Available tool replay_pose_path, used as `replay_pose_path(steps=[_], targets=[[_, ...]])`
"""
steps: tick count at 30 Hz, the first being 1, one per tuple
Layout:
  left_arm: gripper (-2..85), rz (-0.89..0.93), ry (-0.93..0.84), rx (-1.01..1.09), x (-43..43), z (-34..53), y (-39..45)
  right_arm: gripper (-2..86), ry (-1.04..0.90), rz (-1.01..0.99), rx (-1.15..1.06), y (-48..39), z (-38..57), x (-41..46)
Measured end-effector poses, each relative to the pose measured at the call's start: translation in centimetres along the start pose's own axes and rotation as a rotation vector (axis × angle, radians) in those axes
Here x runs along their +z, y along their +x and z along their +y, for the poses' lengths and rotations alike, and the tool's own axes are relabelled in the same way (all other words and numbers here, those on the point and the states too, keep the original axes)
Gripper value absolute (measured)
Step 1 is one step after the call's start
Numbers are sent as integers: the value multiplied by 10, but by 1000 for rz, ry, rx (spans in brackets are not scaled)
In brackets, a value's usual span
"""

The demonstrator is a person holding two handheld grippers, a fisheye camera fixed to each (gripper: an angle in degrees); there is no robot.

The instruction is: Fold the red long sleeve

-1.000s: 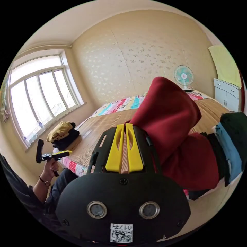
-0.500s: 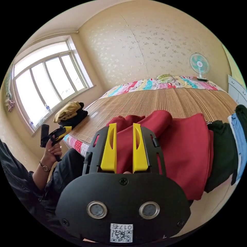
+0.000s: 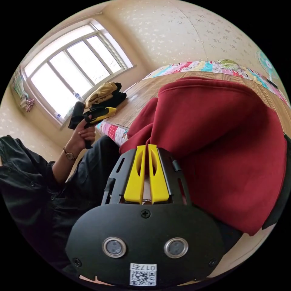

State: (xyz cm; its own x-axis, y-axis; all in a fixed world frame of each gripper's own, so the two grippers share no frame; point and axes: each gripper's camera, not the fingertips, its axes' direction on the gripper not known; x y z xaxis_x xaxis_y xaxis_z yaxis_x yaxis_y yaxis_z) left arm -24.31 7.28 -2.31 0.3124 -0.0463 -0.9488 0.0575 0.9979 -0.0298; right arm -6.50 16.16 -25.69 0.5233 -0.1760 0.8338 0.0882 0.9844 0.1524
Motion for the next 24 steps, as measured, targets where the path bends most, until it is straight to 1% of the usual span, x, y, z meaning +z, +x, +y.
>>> replay_pose_path(steps=[3, 5, 6, 8, 9, 10, 12, 15, 18, 19, 20, 21, 22, 23, 24], targets=[[5, -73, -14, 48, 17, -53, 6, 23, -89, -24, 53, 1, 23, 21], [28, -99, -88, 92, 41, -92, 12, 23, -101, -65, 64, -2, 33, 27], [51, -119, -154, 98, 61, -117, 13, 23, -96, -69, 57, -4, 34, 27], [68, -180, -221, 102, 89, -145, 7, 23, -82, -74, 6, -12, 37, 24], [77, -229, -267, 73, 108, -158, -4, 23, -82, -78, -11, -13, 37, 24], [87, -235, -308, 18, 123, -165, -19, 23, -88, -87, -33, -13, 38, 25], [100, -159, -352, -47, 141, -166, -39, 23, -101, -108, -51, -12, 38, 27], [100, -119, -318, -77, 138, -159, -43, 23, -109, -120, -90, -18, 45, 33], [81, -38, -399, -96, 145, -145, -41, 20, -121, -161, -145, -23, 49, 35], [72, 24, -384, -119, 142, -134, -45, 18, -132, -252, -167, -21, 47, 32], [68, 55, -362, -128, 137, -128, -47, 16, -138, -425, -207, -19, 40, 26], [62, 109, -309, -133, 126, -115, -50, 16, -127, -508, -230, -18, 35, 20], [59, 143, -265, -134, 115, -104, -53, 15, -77, -633, -283, -19, 23, 7], [58, 158, -249, -135, 110, -99, -54, 16, -20, -650, -324, -21, 9, -7], [57, 187, -228, -138, 103, -90, -55, 17, 1, -614, -334, -22, 0, -12]])
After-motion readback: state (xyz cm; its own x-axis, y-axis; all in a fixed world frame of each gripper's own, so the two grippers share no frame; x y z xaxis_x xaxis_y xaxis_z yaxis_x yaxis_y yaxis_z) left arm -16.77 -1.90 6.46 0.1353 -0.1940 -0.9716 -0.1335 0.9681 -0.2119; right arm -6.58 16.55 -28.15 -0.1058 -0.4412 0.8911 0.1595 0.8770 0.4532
